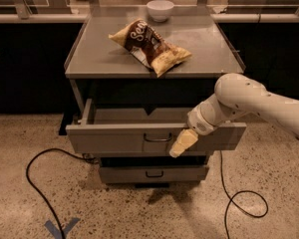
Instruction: Open top drawer
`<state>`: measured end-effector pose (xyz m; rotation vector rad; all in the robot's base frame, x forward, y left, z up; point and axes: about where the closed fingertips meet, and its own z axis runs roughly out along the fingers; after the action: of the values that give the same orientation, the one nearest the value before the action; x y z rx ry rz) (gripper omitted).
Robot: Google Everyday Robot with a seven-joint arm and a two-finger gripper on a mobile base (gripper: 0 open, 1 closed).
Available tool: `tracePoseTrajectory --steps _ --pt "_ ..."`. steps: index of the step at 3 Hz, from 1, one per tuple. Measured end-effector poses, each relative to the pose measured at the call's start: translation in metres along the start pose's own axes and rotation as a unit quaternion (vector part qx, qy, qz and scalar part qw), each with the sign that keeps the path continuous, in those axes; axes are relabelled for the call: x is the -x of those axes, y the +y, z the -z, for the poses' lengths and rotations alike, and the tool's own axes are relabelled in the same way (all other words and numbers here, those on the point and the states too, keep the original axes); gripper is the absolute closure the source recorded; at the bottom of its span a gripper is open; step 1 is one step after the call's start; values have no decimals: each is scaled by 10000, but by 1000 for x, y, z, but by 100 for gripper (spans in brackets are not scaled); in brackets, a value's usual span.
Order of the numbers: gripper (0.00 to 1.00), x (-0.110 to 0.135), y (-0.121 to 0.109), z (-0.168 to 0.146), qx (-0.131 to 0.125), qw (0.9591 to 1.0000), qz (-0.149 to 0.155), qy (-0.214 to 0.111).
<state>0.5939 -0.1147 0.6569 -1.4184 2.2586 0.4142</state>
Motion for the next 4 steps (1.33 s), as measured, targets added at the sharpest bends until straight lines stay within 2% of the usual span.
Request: tracePoseTrajectory --steps 2,3,4 --pt "0 -1 3 -3 75 10000 20 -59" --pt "0 -8 20 -5 300 9994 80 -159" --pt "0 -6 20 -2 300 9994 80 -159"
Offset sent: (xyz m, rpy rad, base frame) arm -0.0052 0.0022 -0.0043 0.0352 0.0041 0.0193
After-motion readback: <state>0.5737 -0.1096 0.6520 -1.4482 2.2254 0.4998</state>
